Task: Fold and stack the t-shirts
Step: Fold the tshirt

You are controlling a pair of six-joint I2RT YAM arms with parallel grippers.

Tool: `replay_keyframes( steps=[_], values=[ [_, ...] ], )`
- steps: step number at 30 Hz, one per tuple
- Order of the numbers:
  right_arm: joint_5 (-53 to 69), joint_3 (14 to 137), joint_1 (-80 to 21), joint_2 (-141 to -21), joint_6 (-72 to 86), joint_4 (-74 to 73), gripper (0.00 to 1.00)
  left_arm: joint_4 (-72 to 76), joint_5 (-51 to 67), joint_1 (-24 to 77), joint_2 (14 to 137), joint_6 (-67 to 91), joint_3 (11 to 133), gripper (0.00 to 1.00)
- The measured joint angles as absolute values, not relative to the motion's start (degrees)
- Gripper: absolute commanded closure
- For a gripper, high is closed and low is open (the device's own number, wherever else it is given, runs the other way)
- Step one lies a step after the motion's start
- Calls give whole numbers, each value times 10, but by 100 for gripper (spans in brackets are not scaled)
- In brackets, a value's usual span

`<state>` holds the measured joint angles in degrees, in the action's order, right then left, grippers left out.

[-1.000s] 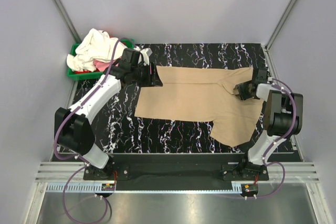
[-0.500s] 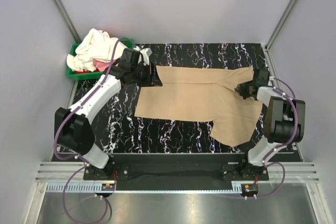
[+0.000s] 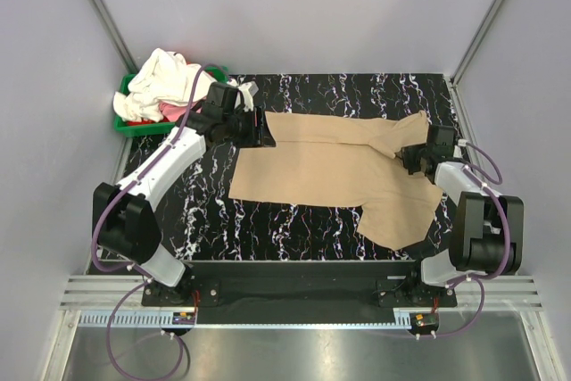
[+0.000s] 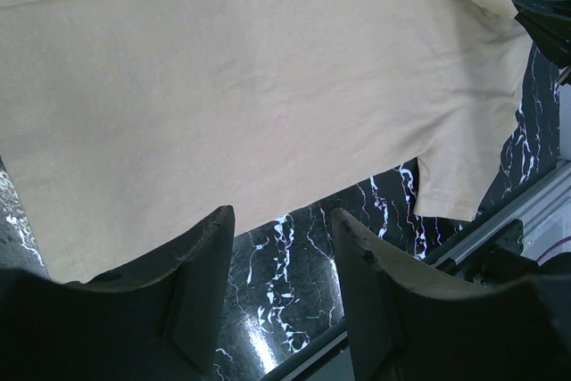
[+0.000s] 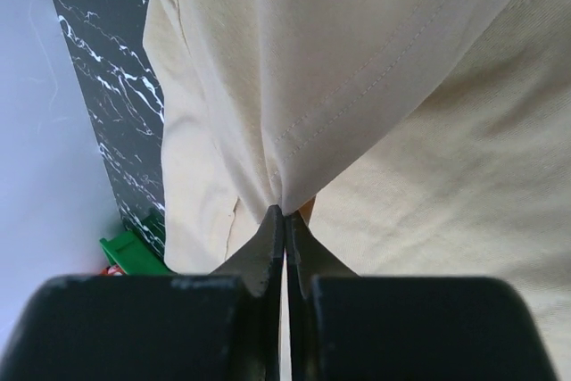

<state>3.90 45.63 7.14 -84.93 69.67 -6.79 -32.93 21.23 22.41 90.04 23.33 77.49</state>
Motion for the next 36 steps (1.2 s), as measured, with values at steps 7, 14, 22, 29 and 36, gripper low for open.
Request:
replay_keyframes(
  steps=[7,14,22,29,36],
  values=[
    [18,472,69,-848,710,-78,93,-329,205,224,901,233,775,47],
    [20,499,70,-848,656,-132,51,-333,186,223,924,238,778,46],
    [41,667,182,-938,435,-247,59,-346,191,216,1084,267,918,47],
    [67,713,205,-1021,332,-281,63,-323,218,216,1174,283,996,48],
    [70,734,206,-1098,288,-294,63,-307,221,222,1212,289,1019,48]
  ],
)
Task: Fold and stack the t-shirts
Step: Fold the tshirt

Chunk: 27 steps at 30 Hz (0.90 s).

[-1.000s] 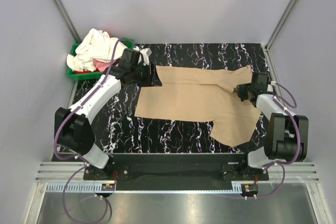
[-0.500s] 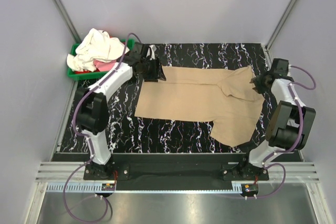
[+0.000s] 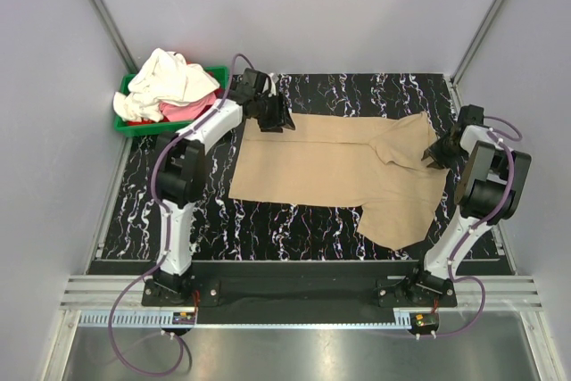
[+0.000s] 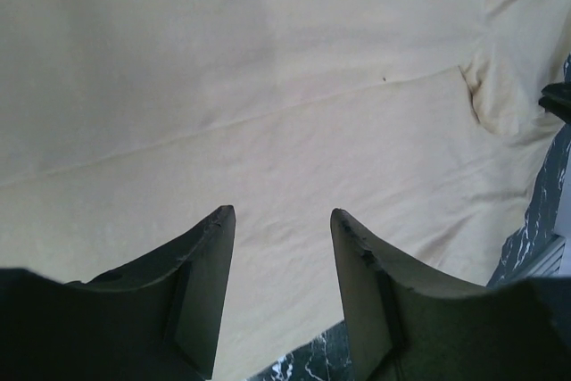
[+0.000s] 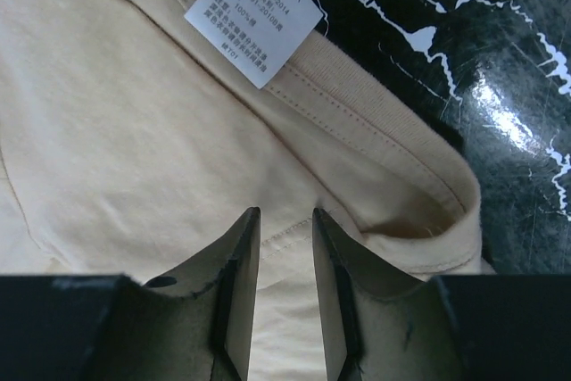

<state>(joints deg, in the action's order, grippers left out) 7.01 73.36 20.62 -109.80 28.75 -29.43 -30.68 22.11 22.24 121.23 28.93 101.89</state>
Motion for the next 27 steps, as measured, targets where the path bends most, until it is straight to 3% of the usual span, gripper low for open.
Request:
replay_keyframes(
  steps=[4,15,17,18,21,27],
  values=[
    [67,737,207,-1105,270,-289,59,-295,221,209,1259,293,1046,48],
    [46,755,207,-1124,231,-277,62,-295,206,161,1326,296,1053,48],
    [44,756,207,-1126,229,-275,68,-293,206,160,1328,296,1054,48],
    [42,756,207,-1127,229,-275,82,-292,206,160,1328,296,1054,48],
    [39,756,208,-1129,230,-271,100,-288,203,162,1329,296,1054,48],
    [30,756,208,-1125,244,-273,100,-286,192,162,1329,296,1054,48]
  ],
)
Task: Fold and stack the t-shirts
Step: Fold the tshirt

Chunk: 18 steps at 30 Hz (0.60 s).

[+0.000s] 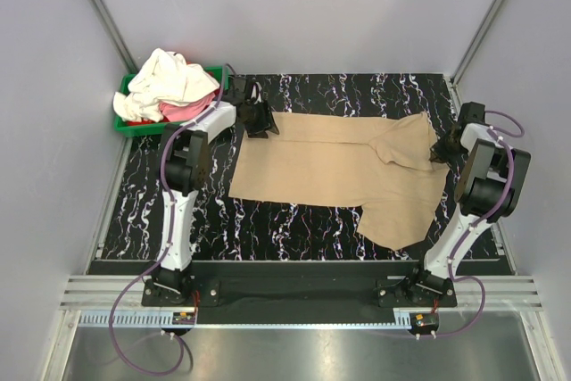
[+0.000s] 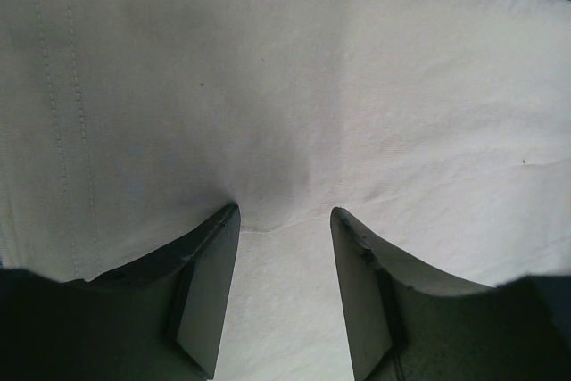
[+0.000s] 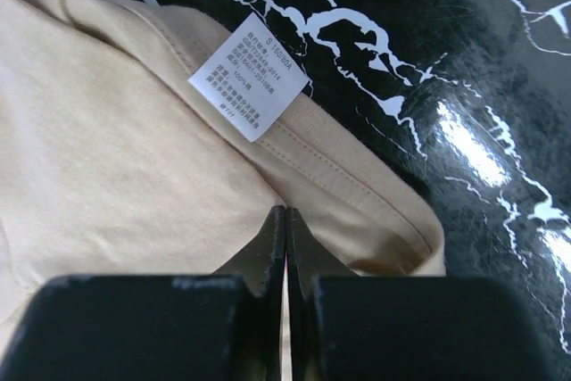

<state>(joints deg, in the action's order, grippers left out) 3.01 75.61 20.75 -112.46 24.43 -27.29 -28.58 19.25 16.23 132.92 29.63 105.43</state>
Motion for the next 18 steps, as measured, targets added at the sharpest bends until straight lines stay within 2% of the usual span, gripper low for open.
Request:
replay_keyframes(
  steps=[18],
  values=[
    [60,728,216,-1015,310,-274,100,-272,191,161,1333,301,1054,47]
  ],
)
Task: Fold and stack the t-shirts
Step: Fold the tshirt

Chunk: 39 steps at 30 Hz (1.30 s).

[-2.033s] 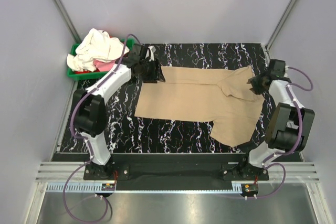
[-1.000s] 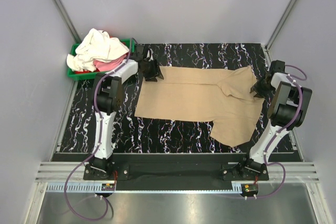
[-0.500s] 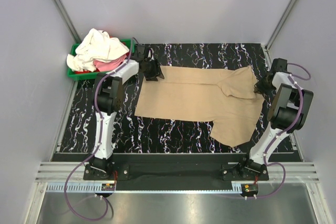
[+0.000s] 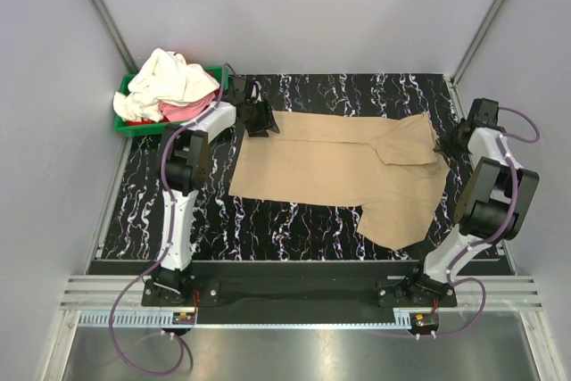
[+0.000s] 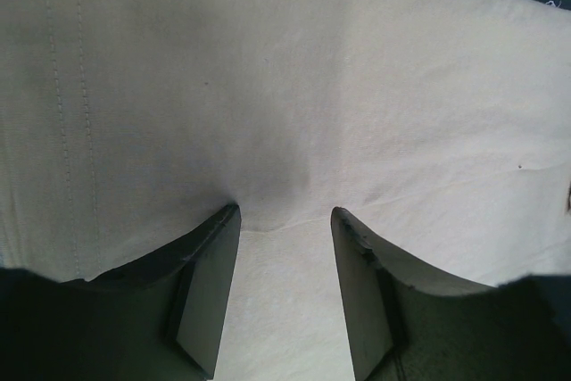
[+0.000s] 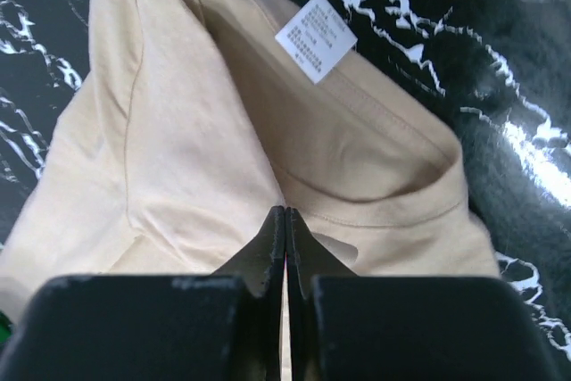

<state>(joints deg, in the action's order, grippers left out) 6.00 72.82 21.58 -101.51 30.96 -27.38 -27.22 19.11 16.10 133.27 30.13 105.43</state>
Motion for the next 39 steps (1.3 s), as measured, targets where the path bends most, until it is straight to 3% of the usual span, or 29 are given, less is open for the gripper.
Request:
replay_keyframes(
  steps=[9,20,22,24,30,39],
  values=[
    [62,533,218,-920,390,-171,100,-269,191,160,1334,305,1054,47],
    [25,482,218,-914,435,-106,100,-268,191,159,1334,305,1054,46],
    [27,485,218,-914,435,-107,85,-268,191,159,1334,305,1054,46],
    [27,511,218,-923,427,-136,67,-268,191,159,1334,305,1054,46],
    [24,683,218,-973,368,-249,51,-268,192,159,1334,305,1054,46],
    [67,967,218,-1151,264,-313,51,-268,192,159,1334,305,1054,46]
  ],
)
